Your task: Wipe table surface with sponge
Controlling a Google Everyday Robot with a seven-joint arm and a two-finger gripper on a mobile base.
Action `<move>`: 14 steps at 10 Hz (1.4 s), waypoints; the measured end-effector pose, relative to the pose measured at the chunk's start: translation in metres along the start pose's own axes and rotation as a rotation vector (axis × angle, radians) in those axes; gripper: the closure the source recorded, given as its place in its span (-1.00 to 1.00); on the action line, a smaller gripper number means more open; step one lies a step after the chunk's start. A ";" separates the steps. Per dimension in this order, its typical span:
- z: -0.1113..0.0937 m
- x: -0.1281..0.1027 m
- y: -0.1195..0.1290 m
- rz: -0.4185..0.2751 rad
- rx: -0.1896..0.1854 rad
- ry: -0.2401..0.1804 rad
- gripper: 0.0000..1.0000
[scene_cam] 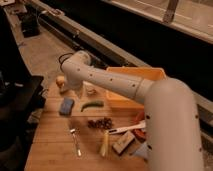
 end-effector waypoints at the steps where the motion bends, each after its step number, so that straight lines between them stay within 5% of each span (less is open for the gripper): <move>1: 0.018 -0.005 -0.012 -0.024 -0.004 -0.027 -0.35; 4: 0.069 -0.016 -0.024 -0.051 -0.052 -0.083 -0.35; 9: 0.071 -0.015 -0.022 -0.042 -0.054 -0.085 -0.35; 14: 0.101 -0.018 -0.005 0.017 -0.017 -0.157 -0.35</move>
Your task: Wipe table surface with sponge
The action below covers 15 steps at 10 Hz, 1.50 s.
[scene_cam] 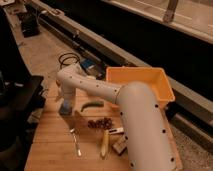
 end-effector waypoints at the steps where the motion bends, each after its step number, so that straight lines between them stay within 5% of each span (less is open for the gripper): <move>1: 0.002 0.000 0.002 0.005 0.001 -0.008 -0.35; 3: 0.006 0.001 0.002 0.007 -0.001 -0.023 -0.30; 9: 0.029 0.002 0.010 0.030 -0.012 -0.082 0.90; 13: 0.028 0.001 0.014 0.028 -0.019 -0.080 1.00; 15: 0.027 -0.019 0.023 0.055 -0.023 -0.095 1.00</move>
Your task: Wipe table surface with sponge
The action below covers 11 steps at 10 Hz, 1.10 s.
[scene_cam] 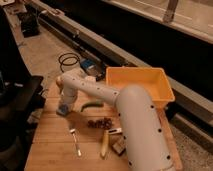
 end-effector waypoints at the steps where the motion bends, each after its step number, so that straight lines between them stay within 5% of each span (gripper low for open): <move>1: 0.000 -0.013 0.007 0.015 -0.002 -0.005 1.00; 5: -0.003 -0.020 0.023 0.062 -0.003 -0.015 1.00; 11: -0.013 0.019 0.011 0.040 -0.020 0.042 1.00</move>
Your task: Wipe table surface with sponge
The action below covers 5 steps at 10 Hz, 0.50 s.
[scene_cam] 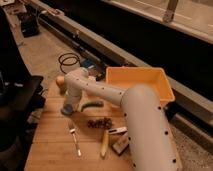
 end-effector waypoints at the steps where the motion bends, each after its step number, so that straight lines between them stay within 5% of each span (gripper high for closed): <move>1: 0.001 -0.002 -0.015 -0.027 0.010 0.001 1.00; 5: 0.007 -0.033 -0.033 -0.091 0.024 -0.026 1.00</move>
